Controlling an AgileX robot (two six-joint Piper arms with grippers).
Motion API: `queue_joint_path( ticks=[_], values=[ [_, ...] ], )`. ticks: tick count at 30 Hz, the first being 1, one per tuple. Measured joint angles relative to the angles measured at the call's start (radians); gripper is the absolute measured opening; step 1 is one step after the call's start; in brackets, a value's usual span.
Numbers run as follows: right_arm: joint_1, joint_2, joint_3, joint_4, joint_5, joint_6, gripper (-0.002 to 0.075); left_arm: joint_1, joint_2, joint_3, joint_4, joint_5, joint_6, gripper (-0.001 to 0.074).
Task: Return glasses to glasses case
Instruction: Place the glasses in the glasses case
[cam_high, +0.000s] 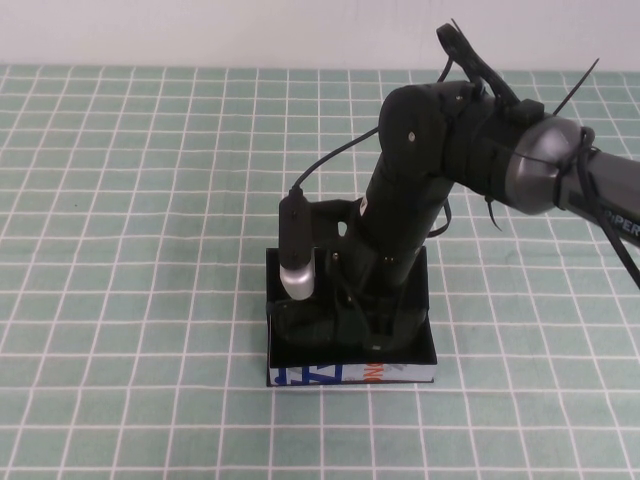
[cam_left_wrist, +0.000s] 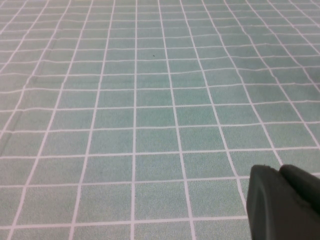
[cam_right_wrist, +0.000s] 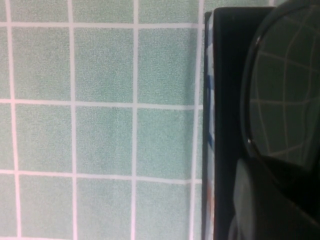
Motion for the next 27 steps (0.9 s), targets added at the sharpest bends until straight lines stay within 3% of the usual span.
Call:
queue_joint_path(
  ticks=[3, 8, 12, 16, 27],
  values=[
    [0.0, 0.007, 0.0, 0.0, 0.0, 0.0, 0.0095, 0.0, 0.0, 0.0, 0.0, 0.0, 0.0, -0.0002],
    [0.0, 0.013, 0.0, 0.002, 0.0, 0.0, 0.0199, 0.0, 0.0, 0.0, 0.0, 0.0, 0.0, -0.0002],
    [0.0, 0.013, 0.0, 0.002, 0.0, 0.0, 0.0225, 0.0, 0.0, 0.0, 0.0, 0.0, 0.0, -0.0002],
    [0.0, 0.013, 0.0, -0.006, -0.012, 0.0, 0.0221, 0.0, 0.0, 0.0, 0.0, 0.0, 0.0, -0.0002],
    [0.0, 0.009, 0.0, -0.004, -0.02, 0.0, 0.0115, 0.0, 0.0, 0.0, 0.0, 0.0, 0.0, -0.0002]
  ],
)
